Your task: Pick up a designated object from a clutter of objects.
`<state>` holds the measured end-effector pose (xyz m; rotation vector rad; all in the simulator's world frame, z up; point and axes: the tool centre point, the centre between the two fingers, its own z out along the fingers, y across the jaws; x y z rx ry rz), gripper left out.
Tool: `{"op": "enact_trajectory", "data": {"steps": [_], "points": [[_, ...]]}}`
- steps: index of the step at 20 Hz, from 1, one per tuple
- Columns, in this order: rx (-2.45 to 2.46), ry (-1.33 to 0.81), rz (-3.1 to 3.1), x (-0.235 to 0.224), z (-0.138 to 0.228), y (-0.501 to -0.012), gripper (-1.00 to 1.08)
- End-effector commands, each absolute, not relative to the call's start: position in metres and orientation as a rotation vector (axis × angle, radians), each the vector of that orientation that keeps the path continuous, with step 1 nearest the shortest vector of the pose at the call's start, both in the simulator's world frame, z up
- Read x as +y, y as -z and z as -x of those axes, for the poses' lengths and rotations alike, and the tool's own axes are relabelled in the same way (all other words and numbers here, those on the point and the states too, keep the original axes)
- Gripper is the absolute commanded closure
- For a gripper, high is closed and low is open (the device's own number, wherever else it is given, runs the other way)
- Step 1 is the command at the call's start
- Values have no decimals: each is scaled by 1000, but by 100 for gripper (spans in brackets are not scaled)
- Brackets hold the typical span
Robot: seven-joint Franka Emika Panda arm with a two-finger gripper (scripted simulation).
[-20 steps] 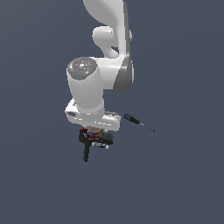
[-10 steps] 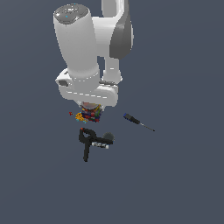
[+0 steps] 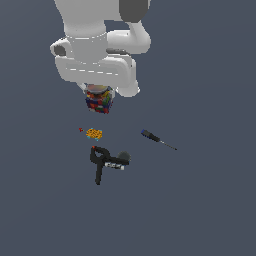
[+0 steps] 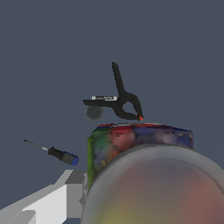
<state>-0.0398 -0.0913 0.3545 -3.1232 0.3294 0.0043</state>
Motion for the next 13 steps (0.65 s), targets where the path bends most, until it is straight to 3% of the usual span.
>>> {"op": "enact_trajectory", "data": {"steps": [1, 13], "points": [[329, 0, 3124, -93, 49, -373, 108], [329, 0, 3124, -98, 65, -411, 108]]}}
